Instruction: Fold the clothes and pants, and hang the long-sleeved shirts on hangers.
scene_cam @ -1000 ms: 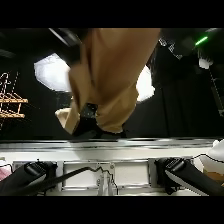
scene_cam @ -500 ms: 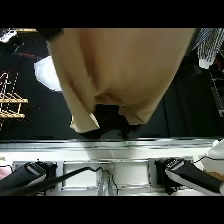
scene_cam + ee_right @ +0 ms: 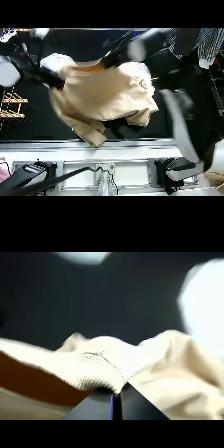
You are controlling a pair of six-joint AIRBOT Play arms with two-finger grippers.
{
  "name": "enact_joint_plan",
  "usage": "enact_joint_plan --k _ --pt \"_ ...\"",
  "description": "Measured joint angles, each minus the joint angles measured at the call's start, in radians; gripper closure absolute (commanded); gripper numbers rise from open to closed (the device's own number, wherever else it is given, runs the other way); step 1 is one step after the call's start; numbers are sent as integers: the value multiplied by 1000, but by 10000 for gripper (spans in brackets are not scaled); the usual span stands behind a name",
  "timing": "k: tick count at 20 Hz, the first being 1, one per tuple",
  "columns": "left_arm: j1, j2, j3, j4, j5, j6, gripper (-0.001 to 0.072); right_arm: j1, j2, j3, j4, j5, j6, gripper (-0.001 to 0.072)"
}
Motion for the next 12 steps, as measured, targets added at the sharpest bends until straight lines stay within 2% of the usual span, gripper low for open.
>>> enact_joint_plan --k 3,4,5,6,7,12 --pt "92 95 -216 10 31 -50 690 71 -90 -2 14 -30 -14 681" --pt "117 132 -270 10 46 -60 655 88 -112 -2 19 -38 -15 681" --pt "138 167 -312 8 62 -68 462 101 -134 -2 30 -49 -17 681" --pt "153 197 -340 7 75 -75 345 112 -152 -2 43 -59 -19 681" --pt "165 227 -361 3 90 -84 328 121 -166 -2 57 -71 -23 681" --pt "187 378 -403 20 137 -141 341 147 -205 -2 106 -118 -39 681"
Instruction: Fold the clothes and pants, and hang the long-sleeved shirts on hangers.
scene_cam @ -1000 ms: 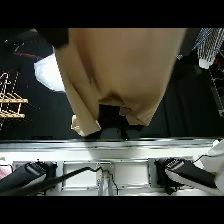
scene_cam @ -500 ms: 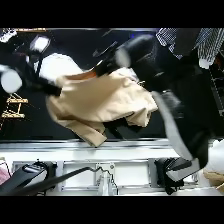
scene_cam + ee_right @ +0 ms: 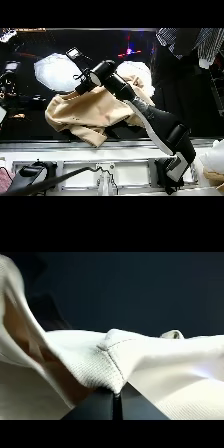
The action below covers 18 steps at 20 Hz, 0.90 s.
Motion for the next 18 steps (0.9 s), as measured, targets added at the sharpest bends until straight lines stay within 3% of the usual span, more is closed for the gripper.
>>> enact_joint_plan --k 5,8,14,18 --pt "36 114 -9 349 -41 -246 340 5 -8 0 29 -1 -20 680" --pt "152 114 -10 501 -73 -336 340 6 -9 0 43 16 -27 681" --pt "462 -20 -10 556 -102 -295 340 6 -9 0 54 25 -40 681" --pt "561 -200 10 525 -23 -224 340 6 -9 0 58 -1 -68 681"
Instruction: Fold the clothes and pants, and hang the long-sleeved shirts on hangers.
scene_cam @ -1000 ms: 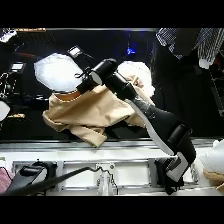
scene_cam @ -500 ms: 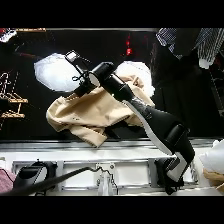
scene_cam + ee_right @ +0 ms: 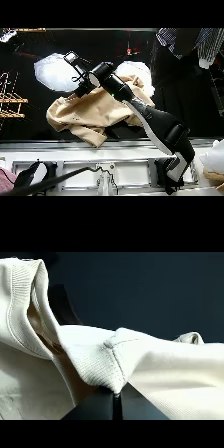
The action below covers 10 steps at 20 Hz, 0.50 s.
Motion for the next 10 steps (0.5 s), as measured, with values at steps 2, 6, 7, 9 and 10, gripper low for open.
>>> enact_joint_plan --k 2,6,7,9,10 --pt "18 -113 43 -9 34 28 341 0 0 0 1 -8 -13 681" --pt "31 -335 189 -34 66 70 358 0 0 0 3 -21 -39 681" --pt "33 -384 231 -46 69 84 358 0 0 0 3 -28 -39 681" --pt "34 -465 305 -63 76 104 358 0 0 0 3 -38 -46 681" --pt "35 -499 336 -68 76 115 358 0 0 0 3 -41 -46 681"
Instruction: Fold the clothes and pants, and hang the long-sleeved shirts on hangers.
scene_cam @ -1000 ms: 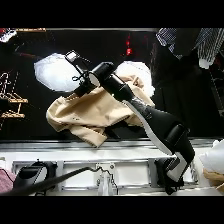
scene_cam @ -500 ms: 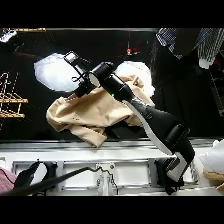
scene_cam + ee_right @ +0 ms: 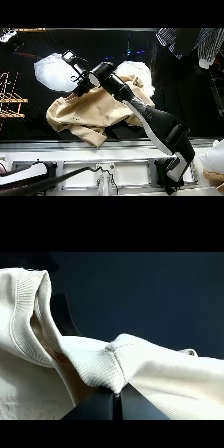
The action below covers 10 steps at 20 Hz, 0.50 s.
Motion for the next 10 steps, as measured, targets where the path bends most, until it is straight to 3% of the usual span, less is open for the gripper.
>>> enact_joint_plan --k 10 --pt "49 -169 97 1 39 71 361 0 0 0 2 0 -3 681"
